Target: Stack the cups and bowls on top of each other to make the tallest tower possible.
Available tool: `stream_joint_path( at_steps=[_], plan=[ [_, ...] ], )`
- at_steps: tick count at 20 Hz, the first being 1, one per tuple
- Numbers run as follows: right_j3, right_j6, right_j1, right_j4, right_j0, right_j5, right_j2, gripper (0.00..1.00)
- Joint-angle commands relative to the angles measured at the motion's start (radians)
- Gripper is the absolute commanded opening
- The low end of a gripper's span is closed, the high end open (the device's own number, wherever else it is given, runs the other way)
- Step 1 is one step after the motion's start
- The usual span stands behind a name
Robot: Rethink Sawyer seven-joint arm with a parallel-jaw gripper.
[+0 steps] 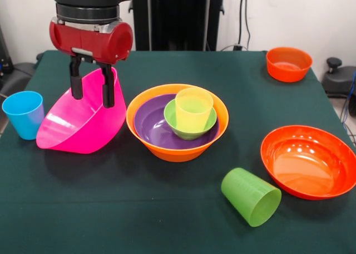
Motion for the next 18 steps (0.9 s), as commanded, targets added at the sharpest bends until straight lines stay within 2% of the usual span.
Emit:
stream_joint_path(
  at_steps=[1, 4, 10, 13, 18],
  plan=[
    [-0.041, 0.131, 0.019, 0.013, 0.011, -0.024, 0.046, 1.00],
    [-0.036, 0.135, 0.022, 0.024, 0.010, -0.047, 0.024, 1.00],
    [-0.021, 0.123, 0.109, 0.010, 0.083, 0.098, 0.077, 1.00],
    [-0.018, 0.122, 0.133, 0.003, 0.103, 0.118, 0.080, 1.00],
    [-0.031, 0.121, 0.132, -0.011, 0.097, 0.114, 0.070, 1.00]
  ],
)
